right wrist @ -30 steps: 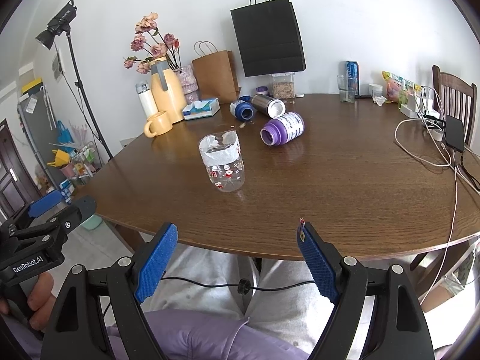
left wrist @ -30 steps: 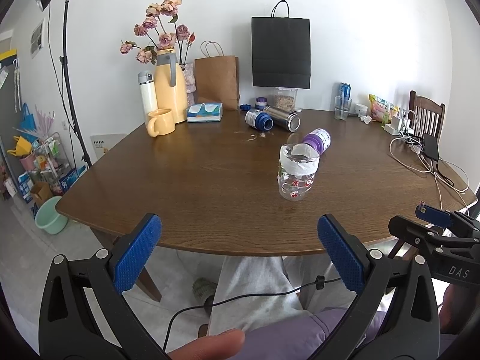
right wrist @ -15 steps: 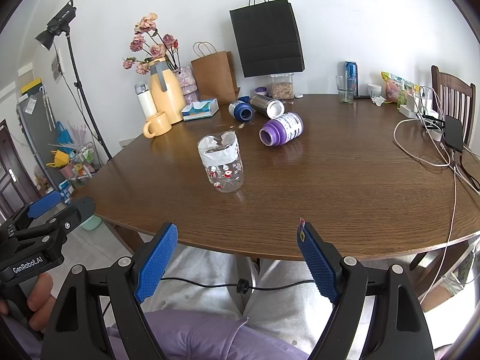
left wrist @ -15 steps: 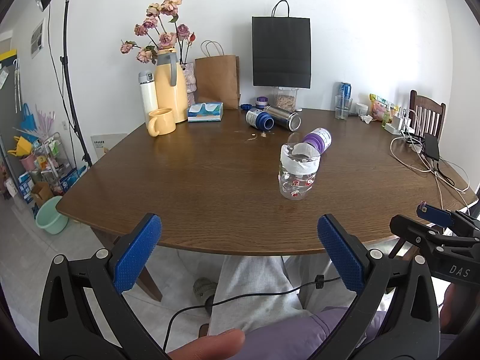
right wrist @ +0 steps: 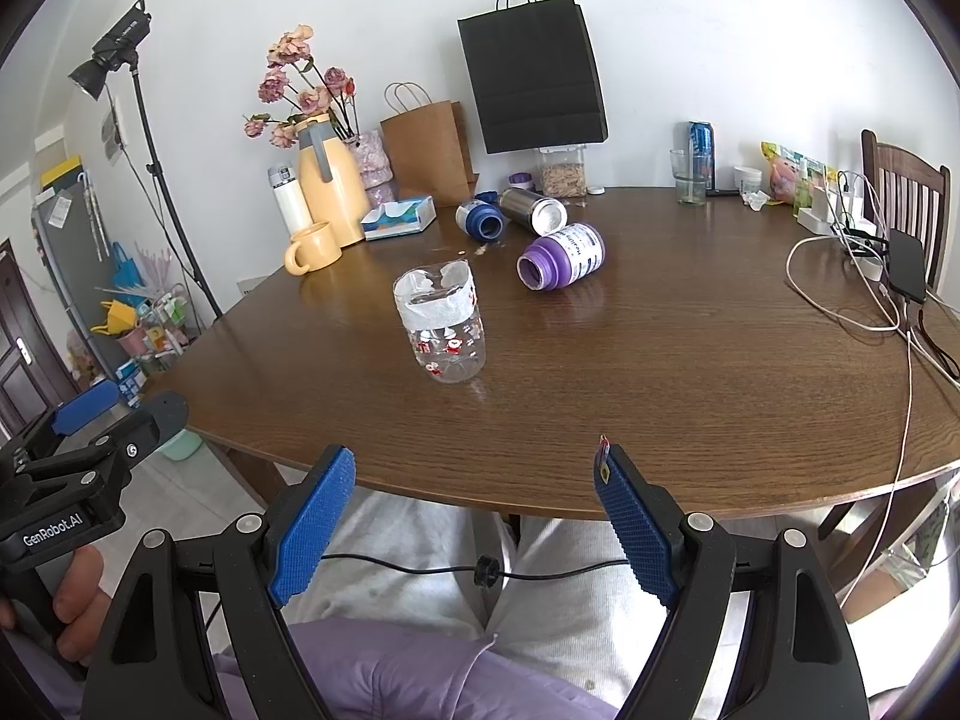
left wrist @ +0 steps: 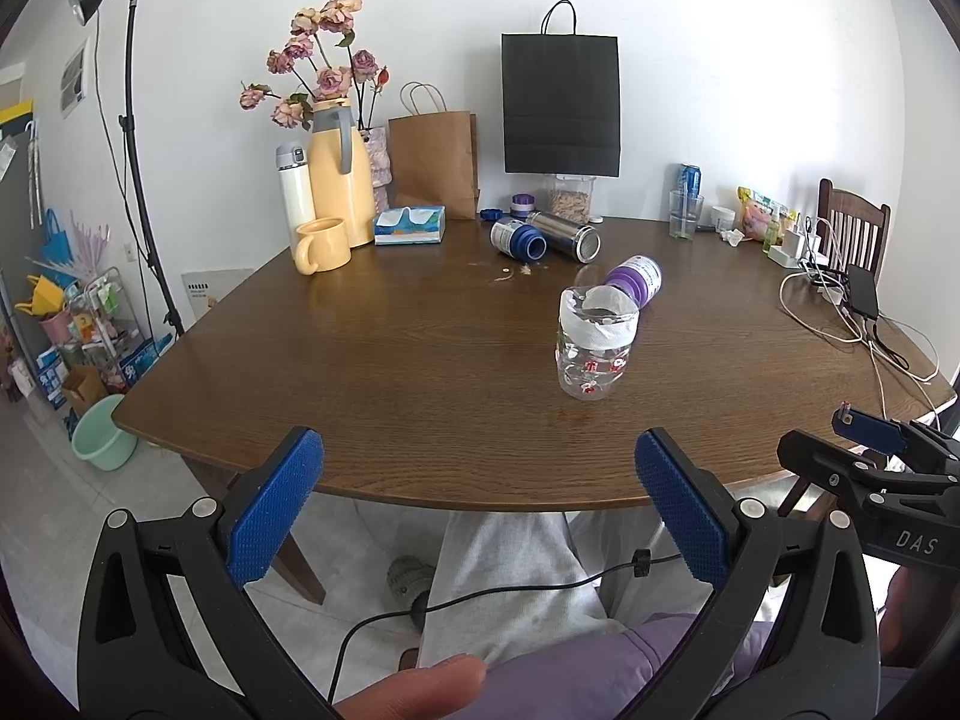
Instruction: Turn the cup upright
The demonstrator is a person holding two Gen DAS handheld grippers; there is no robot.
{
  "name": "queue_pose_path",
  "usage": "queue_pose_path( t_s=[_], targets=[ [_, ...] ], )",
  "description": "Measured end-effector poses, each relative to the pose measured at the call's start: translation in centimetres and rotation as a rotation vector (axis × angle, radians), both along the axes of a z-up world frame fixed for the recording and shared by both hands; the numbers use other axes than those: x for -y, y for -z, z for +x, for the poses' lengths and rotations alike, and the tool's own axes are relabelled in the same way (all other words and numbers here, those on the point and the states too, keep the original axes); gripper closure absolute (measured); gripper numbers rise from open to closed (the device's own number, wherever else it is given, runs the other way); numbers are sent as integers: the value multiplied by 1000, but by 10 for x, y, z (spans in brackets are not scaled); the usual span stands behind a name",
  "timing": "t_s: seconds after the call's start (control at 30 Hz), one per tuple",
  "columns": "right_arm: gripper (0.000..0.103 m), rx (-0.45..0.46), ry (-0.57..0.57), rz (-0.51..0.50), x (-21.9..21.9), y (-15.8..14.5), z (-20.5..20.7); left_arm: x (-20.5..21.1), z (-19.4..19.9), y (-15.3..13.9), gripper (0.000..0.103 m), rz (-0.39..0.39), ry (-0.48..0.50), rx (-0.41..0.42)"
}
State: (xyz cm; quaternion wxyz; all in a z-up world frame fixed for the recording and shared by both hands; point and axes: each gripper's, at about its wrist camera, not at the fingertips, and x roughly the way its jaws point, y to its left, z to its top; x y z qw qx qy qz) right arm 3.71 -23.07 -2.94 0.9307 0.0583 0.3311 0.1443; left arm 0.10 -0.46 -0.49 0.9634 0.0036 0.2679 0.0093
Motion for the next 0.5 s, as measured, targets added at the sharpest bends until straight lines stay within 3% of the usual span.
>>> queue_pose_path(
  t_s=[0.5],
  targets=[
    [17, -4, 7, -2, 3, 3, -1, 0, 1, 2, 0, 0, 4, -4]
  ],
)
